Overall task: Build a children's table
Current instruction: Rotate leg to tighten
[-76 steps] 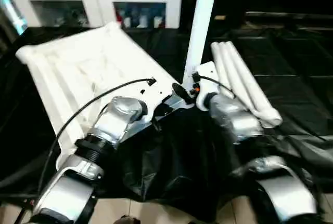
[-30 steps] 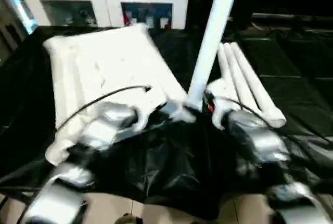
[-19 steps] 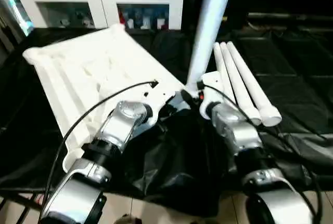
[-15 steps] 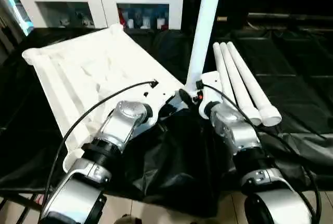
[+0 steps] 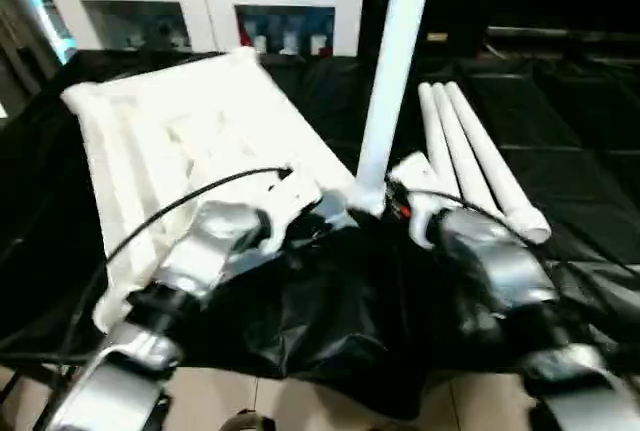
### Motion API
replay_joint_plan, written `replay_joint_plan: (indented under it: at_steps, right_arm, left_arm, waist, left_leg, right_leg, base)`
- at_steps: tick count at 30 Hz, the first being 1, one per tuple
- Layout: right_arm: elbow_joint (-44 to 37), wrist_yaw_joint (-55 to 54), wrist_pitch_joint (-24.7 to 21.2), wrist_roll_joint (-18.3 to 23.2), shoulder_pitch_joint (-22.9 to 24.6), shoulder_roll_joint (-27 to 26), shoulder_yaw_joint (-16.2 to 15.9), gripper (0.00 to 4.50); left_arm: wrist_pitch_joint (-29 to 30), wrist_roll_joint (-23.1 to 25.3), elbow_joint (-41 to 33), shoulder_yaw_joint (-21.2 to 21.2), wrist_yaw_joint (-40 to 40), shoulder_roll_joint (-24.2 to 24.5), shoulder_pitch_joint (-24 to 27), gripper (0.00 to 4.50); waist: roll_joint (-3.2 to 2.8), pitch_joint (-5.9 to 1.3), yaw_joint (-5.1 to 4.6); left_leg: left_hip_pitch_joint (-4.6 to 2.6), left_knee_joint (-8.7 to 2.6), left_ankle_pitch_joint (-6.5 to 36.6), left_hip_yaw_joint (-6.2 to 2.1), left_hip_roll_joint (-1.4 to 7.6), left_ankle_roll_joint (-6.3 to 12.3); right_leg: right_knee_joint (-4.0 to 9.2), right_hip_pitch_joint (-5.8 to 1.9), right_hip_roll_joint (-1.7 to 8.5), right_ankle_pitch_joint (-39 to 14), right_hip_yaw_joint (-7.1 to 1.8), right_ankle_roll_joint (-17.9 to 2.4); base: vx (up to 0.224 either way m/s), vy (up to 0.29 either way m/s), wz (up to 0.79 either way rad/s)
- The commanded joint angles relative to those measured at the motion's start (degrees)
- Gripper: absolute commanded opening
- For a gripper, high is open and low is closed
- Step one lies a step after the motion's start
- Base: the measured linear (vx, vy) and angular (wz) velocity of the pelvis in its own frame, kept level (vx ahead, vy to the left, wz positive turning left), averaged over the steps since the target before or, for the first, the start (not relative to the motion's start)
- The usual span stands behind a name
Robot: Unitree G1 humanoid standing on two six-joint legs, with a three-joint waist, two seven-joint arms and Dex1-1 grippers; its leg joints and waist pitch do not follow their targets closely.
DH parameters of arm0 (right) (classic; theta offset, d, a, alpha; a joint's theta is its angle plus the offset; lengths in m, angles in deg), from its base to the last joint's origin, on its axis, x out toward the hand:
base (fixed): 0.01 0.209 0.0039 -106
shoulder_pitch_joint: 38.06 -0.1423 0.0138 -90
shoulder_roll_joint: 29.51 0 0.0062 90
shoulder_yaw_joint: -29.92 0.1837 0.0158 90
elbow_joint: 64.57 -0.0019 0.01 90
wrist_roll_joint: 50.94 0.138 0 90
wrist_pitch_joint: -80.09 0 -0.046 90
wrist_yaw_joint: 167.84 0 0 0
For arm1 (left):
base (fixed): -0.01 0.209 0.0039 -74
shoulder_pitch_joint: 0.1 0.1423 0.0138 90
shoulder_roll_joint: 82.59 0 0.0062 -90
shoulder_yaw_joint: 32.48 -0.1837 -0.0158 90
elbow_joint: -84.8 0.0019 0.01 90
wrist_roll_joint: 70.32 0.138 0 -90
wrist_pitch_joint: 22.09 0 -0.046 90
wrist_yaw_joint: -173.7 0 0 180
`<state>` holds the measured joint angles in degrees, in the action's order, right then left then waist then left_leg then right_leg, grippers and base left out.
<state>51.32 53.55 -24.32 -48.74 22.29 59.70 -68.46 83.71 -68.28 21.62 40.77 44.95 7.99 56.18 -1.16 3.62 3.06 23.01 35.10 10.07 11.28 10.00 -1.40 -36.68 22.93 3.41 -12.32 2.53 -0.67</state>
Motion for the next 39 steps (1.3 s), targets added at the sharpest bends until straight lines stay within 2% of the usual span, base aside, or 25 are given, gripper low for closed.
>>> replay_joint_plan:
  at_steps: [1, 7, 12, 15, 19, 22, 24, 27, 28, 29, 30, 31, 32, 33, 34, 35, 37, 38, 39]
  right_arm:
    - [-2.7, 4.2, -1.0, 1.5, 0.8, 1.6, -0.9, 4.03]
    - [-5.6, 9.2, -2.1, 2.9, 1.8, 4.8, -1.2, 4.03]
    - [-6.3, 10.6, -2.5, 3.2, 2.3, 5.6, -1.3, 4.03]
    - [-6.3, 11.1, -2.9, 3.4, 2.4, 5.6, -1.5, 3.78]
    - [-6.3, 11.2, -3.3, 3.7, 2.4, 5.5, -1.5, 3.43]
    - [-6.2, 11.6, -3.8, 4.2, 2.4, 5.0, -1.3, 3.25]
    - [-6.0, 11.0, -3.9, 4.4, 2.5, 4.2, -1.2, 2.92]
    - [-3.8, 6.1, -3.9, 4.0, 2.5, 1.2, -0.2, 2.82]
    - [-3.2, 5.0, -3.9, 3.7, 2.3, 0.7, 0.0, 2.80]
    - [-1.3, 1.2, -3.9, 3.2, 1.8, -1.2, 0.6, 2.80]
    - [0.8, -3.0, -4.0, 2.9, 1.1, -3.2, 1.6, 2.78]
    - [0.8, -3.0, -4.0, 2.9, 1.1, -3.2, 1.6, 2.78]
    - [4.1, -9.0, -4.0, 2.9, -0.2, -6.4, 3.1, 2.77]
    - [6.1, -12.6, -4.2, 3.0, -1.2, -8.2, 4.1, 2.77]
    - [8.2, -15.6, -3.9, 3.0, -2.2, -10.0, 4.8, 2.77]
    - [8.2, -15.6, -3.9, 3.0, -2.2, -10.0, 4.8, 2.77]
    - [12.1, -20.6, -2.4, 2.9, -4.4, -13.7, 5.5, 2.76]
    - [12.1, -20.6, -2.4, 2.9, -4.4, -13.7, 5.5, 2.76]
    - [14.7, -23.7, -0.8, 2.4, -6.1, -16.3, 5.6, 2.76]
  left_arm:
    - [-3.6, -2.5, -5.6, -0.7, 4.6, 0.6, 0.1, 0.00]
    - [-5.3, -3.5, -8.2, -2.2, 10.5, 3.5, 1.8, 0.00]
    - [-6.0, -3.3, -8.1, -2.2, 11.7, 4.5, 2.2, 0.00]
    - [-6.1, -3.0, -8.2, -2.3, 12.2, 5.1, 2.4, 0.00]
    - [-6.2, -3.0, -8.0, -2.4, 12.3, 5.4, 2.3, 0.00]
    - [-6.1, -3.0, -7.7, -2.3, 12.4, 5.5, 2.2, 0.00]
    - [-5.7, -2.8, -7.6, -2.1, 11.7, 5.3, 2.2, 0.00]
    - [-3.2, -2.2, -6.4, -1.1, 8.1, 3.8, 1.3, 0.00]
    - [-2.6, -2.0, -6.0, -0.9, 7.3, 3.5, 1.0, 0.00]
    - [-0.7, -1.4, -4.8, -0.2, 4.3, 2.3, -0.2, 0.00]
    - [1.5, -0.9, -3.3, 0.9, 0.5, 0.7, -1.6, 0.00]
    - [1.5, -0.9, -3.3, 0.9, 0.5, 0.7, -1.6, 0.00]
    - [4.3, -0.8, -1.1, 2.5, -4.5, -1.6, -3.7, 0.00]
    - [5.7, -0.8, 0.2, 3.4, -7.1, -3.0, -4.9, 0.00]
    - [6.6, -0.8, 1.3, 4.1, -9.5, -4.3, -6.0, 0.00]
    - [6.6, -0.8, 1.3, 4.1, -9.5, -4.3, -6.0, 0.00]
    - [7.3, -0.4, 3.7, 4.8, -13.8, -6.7, -7.9, 0.00]
    - [7.3, -0.4, 3.7, 4.8, -13.8, -6.7, -7.9, 0.00]
    - [7.1, 0.4, 5.2, 4.6, -16.4, -8.0, -9.0, 0.00]
  waist:
    - [-0.21, -4.60, 0.07]
    - [-0.34, -4.56, 0.72]
    - [-0.28, -4.53, 1.08]
    - [-0.09, -4.59, 1.08]
    - [-0.19, -4.60, 1.14]
    - [-0.06, -4.54, 1.11]
    - [-0.08, -4.53, 1.10]
    - [0.19, -4.52, 0.94]
    - [0.11, -4.55, 0.91]
    - [0.24, -4.54, 0.73]
    - [0.07, -4.48, 0.56]
    - [-0.06, -4.46, 0.33]
    - [0.17, -4.48, 0.16]
    - [0.29, -4.46, 0.03]
    - [0.14, -4.48, -0.09]
    - [0.27, -4.46, -0.12]
    - [0.01, -4.58, -0.10]
    - [0.05, -4.60, -0.19]
    - [0.09, -4.60, -0.24]
  left_leg:
    - [-1.64, -3.54, 7.2, -1.75, 3.40, 3.67]
    - [-1.86, -3.55, 7.5, -1.64, 3.63, 3.85]
    - [-1.80, -3.61, 7.7, -1.65, 3.51, 2.94]
    - [-1.77, -3.56, 7.4, -1.65, 3.45, 2.89]
    - [-1.70, -3.50, 6.9, -1.64, 3.43, 3.18]
    - [-1.70, -3.58, 7.4, -1.66, 3.44, 2.95]
    - [-1.66, -3.56, 7.3, -1.66, 3.41, 2.84]
    - [-1.64, -3.60, 6.9, -1.63, 3.36, 2.75]
    - [-1.62, -3.57, 6.9, -1.65, 3.32, 2.66]
    - [-1.65, -3.61, 6.8, -1.63, 3.33, 2.44]
    - [-1.66, -3.63, 6.8, -1.58, 3.30, 2.35]
    - [-1.78, -3.68, 7.1, -1.58, 3.38, 2.06]
    - [-1.74, -3.72, 7.6, -1.63, 3.15, 1.24]
    - [-1.77, -3.69, 7.7, -1.52, 3.16, 1.20]
    - [-1.74, -3.72, 7.7, -1.67, 3.06, 0.70]
    - [-1.71, -3.69, 8.0, -1.66, 2.97, 0.64]
    - [-1.58, -3.58, 7.4, -1.70, 2.94, 1.00]
    - [-1.48, -3.56, 7.0, -1.64, 2.89, 1.18]
    - [-1.55, -3.58, 7.1, -1.65, 2.87, 1.36]
  right_leg:
    - [4.02, -3.32, 4.83, 2.9, -2.72, -15.9]
    - [4.02, -3.00, 4.77, 1.8, -2.72, -16.0]
    - [4.01, -2.92, 4.77, 0.7, -2.71, -15.5]
    - [3.97, -2.97, 4.76, 0.7, -2.72, -15.4]
    - [3.93, -2.96, 4.80, 1.2, -2.71, -15.5]
    - [4.04, -2.95, 4.80, 0.0, -2.68, -15.3]
    - [4.04, -2.93, 4.83, -0.4, -2.70, -15.1]
    - [4.05, -2.85, 4.83, -0.5, -2.71, -15.2]
    - [4.01, -2.87, 4.84, -0.7, -2.71, -15.2]
    - [4.00, -2.85, 4.82, -1.0, -2.71, -15.1]
    - [4.04, -2.68, 4.84, -1.3, -2.74, -15.2]
    - [4.11, -2.47, 4.79, -1.8, -2.76, -15.4]
    - [4.33, -2.79, 4.83, -3.2, -2.70, -15.2]
    - [4.34, -2.63, 4.88, -3.3, -2.81, -15.3]
    - [4.34, -2.68, 4.80, -3.8, -2.74, -15.1]
    - [4.58, -2.79, 4.95, -4.3, -2.76, -15.0]
    - [4.49, -2.96, 4.99, -3.1, -2.76, -14.7]
    - [4.50, -2.92, 4.93, -2.5, -2.77, -14.7]
    - [4.53, -2.86, 4.90, -2.3, -2.71, -14.7]
  base:
    - [0.000, 0.000, 0.00]
    - [0.000, 0.000, 0.00]
    - [0.000, 0.000, 0.00]
    - [0.000, 0.000, 0.00]
    - [0.000, 0.000, 0.00]
    - [0.000, 0.000, 0.00]
    - [0.000, 0.000, 0.00]
    - [0.000, 0.000, 0.00]
    - [0.000, 0.000, 0.00]
    - [0.000, 0.000, 0.00]
    - [0.000, 0.000, 0.00]
    - [0.000, 0.000, 0.00]
    - [0.000, 0.000, 0.00]
    - [0.000, 0.000, 0.00]
    - [0.000, 0.000, 0.00]
    - [0.000, 0.000, 0.00]
    - [0.000, 0.000, 0.00]
    - [0.000, 0.000, 0.00]
    - [0.000, 0.000, 0.00]
